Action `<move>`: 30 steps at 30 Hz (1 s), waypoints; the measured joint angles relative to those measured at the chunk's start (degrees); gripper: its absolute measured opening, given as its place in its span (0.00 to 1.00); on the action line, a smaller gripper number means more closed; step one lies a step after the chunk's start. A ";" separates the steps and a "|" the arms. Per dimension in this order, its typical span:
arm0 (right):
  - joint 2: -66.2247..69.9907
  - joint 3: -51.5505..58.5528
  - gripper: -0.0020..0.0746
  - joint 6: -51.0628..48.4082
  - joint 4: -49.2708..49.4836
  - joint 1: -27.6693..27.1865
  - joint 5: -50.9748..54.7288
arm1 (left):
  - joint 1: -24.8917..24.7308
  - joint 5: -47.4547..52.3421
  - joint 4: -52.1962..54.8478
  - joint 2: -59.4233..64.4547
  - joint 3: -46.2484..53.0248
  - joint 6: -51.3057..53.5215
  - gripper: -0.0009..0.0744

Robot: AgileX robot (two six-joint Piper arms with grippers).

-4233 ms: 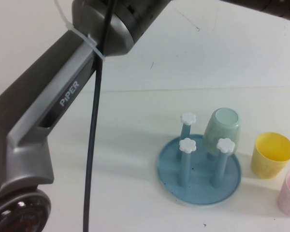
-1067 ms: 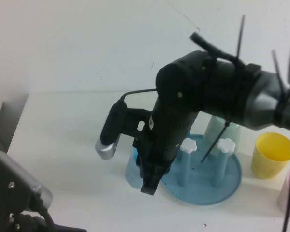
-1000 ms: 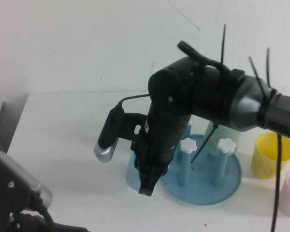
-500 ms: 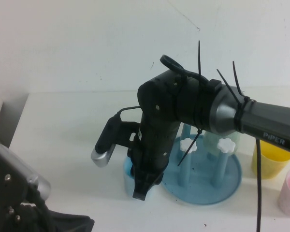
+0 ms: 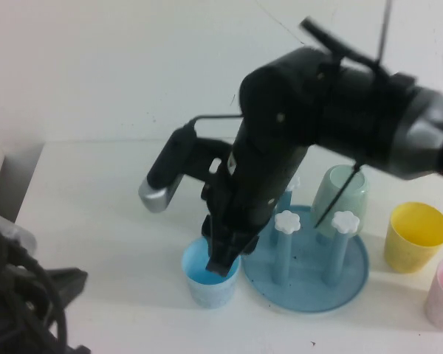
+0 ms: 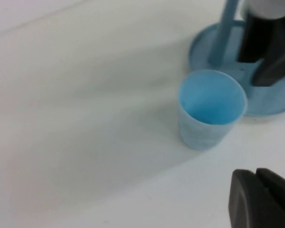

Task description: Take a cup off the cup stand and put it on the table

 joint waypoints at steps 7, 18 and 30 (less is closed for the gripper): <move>-11.74 3.18 0.11 0.14 -2.34 0.09 0.85 | 0.00 -0.23 18.12 -7.32 5.20 -14.52 0.01; -38.18 29.49 0.03 5.91 -9.03 0.09 -10.16 | 0.00 -6.68 19.22 -21.73 16.46 -18.64 0.01; -74.05 62.25 0.02 17.92 -18.28 0.09 -19.87 | 0.00 -12.03 19.43 -23.12 18.19 -18.64 0.01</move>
